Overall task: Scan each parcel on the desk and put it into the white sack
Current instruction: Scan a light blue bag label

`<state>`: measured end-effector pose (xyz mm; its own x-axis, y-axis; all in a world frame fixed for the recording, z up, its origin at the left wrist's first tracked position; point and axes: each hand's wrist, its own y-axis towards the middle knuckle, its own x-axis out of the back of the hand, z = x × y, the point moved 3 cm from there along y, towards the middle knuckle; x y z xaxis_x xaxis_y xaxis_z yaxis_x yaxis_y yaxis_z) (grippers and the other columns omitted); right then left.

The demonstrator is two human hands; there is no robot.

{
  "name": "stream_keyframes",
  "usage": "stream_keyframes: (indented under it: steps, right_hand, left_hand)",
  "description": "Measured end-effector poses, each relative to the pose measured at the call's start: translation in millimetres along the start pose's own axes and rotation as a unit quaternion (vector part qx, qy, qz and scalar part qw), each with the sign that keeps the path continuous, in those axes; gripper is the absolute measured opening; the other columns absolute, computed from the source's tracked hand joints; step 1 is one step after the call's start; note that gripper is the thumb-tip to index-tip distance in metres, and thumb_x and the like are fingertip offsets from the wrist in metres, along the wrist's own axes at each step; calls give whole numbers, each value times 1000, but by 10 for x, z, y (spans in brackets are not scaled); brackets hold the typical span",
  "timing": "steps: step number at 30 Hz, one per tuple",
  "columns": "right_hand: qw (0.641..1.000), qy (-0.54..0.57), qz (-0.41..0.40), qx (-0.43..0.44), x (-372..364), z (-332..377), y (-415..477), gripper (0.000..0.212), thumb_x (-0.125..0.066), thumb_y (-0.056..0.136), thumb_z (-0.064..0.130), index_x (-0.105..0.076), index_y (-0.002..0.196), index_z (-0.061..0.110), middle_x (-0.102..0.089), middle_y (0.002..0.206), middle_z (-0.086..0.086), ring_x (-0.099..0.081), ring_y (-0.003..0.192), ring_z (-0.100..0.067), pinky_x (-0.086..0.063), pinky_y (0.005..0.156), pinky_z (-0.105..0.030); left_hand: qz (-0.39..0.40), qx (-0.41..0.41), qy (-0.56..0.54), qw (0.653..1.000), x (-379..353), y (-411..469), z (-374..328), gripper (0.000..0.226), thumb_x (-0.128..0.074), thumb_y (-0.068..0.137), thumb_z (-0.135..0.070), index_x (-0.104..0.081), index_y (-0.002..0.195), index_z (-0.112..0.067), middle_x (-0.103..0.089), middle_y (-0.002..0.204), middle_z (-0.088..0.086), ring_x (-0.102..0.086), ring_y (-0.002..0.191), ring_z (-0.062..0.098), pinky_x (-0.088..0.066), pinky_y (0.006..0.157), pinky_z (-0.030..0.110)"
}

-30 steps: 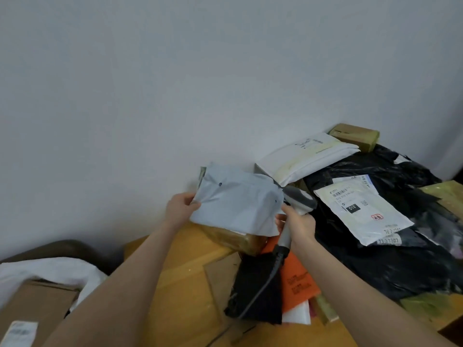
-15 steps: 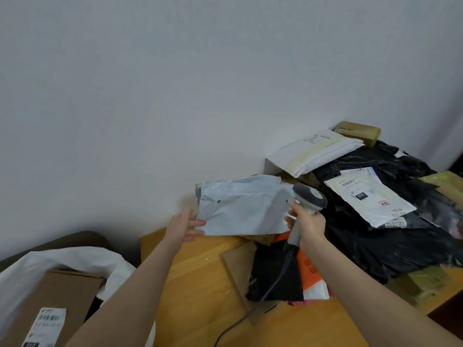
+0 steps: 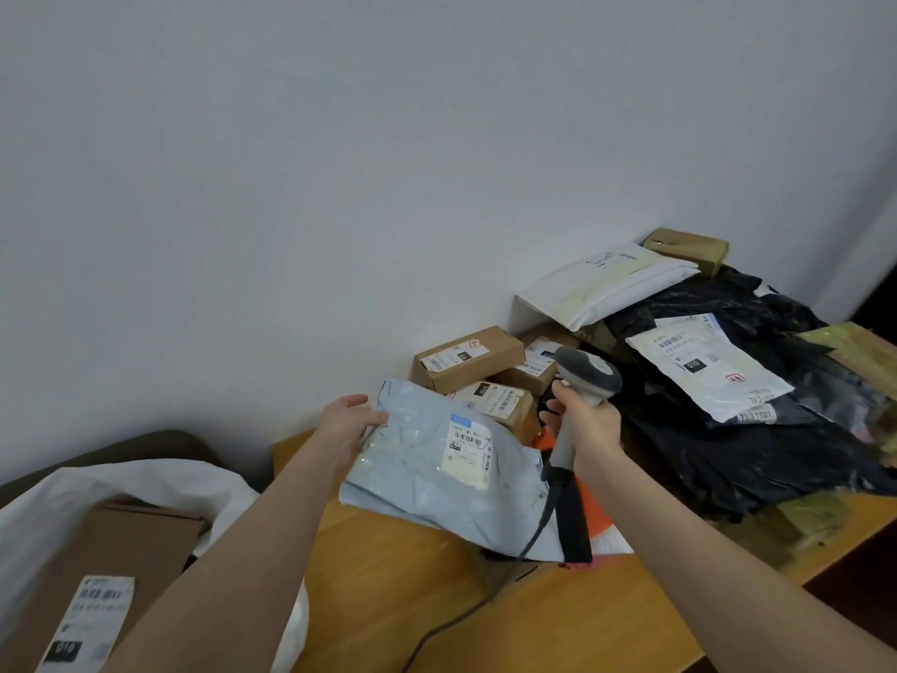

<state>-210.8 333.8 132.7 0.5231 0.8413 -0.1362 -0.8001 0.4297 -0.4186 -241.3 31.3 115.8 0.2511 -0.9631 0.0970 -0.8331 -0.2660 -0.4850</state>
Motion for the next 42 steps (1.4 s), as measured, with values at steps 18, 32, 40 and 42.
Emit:
stream_keyframes:
  steps: [18, 32, 40, 42]
  right_hand:
    - [959, -193, 207, -26, -455, -154, -144, 18, -74, 77, -1, -63, 91, -1, -67, 73, -13, -63, 58, -17, -54, 59, -29]
    - [920, -330, 186, 100, -1089, 113, -277, 23, -72, 75, 11, -59, 94, 10, -67, 86, -7, -65, 86, -26, -55, 78, -39]
    - [954, -226, 184, 75, -852, -8, -460, 12, -68, 84, 11, -58, 79, 13, -67, 79, -8, -64, 73, -20, -55, 77, -36]
    - [953, -207, 220, 33, -772, -125, -570, 9, -66, 85, 5, -60, 78, 8, -64, 72, -8, -59, 65, -18, -53, 70, -32]
  left_hand:
    - [161, -119, 92, 975, 76, -248, -285, 24, -58, 93, -8, -62, 116, -5, -67, 110, 13, -64, 97, 25, -50, 93, 40]
    - [-148, -201, 241, 938, 449, -382, 59, 20, -68, 86, -28, -65, 103, -18, -62, 89, -5, -56, 86, 15, -43, 76, 29]
    - [-196, -120, 84, 970, 604, -327, 255, 11, -67, 88, -18, -70, 94, -9, -63, 82, 3, -57, 84, 20, -44, 69, 27]
    - [-201, -103, 34, 974, 599, -306, 291, 4, -66, 88, -14, -67, 91, -10, -61, 77, 2, -57, 80, 20, -44, 65, 24]
